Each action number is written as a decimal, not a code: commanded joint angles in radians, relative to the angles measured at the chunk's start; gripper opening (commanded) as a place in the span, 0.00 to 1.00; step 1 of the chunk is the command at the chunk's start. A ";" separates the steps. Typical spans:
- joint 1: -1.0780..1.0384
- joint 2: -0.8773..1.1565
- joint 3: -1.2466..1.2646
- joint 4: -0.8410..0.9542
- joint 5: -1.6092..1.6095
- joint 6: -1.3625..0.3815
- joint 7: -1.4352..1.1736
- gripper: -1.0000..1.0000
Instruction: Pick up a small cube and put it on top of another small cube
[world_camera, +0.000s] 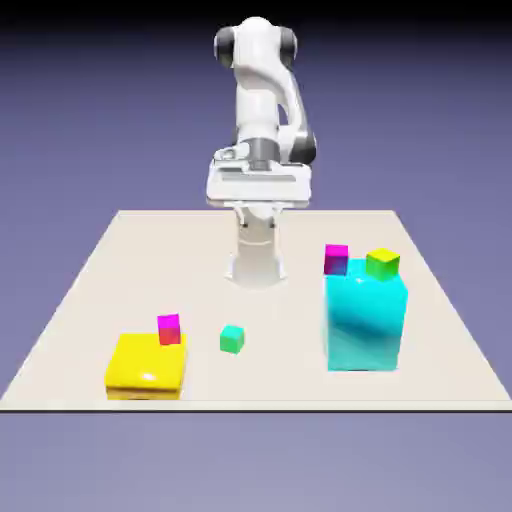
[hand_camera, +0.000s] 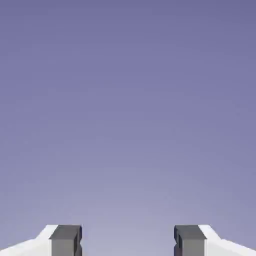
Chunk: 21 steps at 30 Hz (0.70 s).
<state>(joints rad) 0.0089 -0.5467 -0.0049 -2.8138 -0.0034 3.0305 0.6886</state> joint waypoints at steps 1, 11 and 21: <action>-0.003 0.019 -0.004 -0.003 -0.003 -0.005 -0.044 0.50; -0.028 0.213 -0.045 -0.035 -0.031 -0.059 -0.478 0.50; -0.053 0.406 -0.086 -0.066 -0.059 -0.113 -0.913 0.50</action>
<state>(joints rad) -0.0444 -0.1406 -0.0904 -2.8800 -0.0627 2.9170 -0.2247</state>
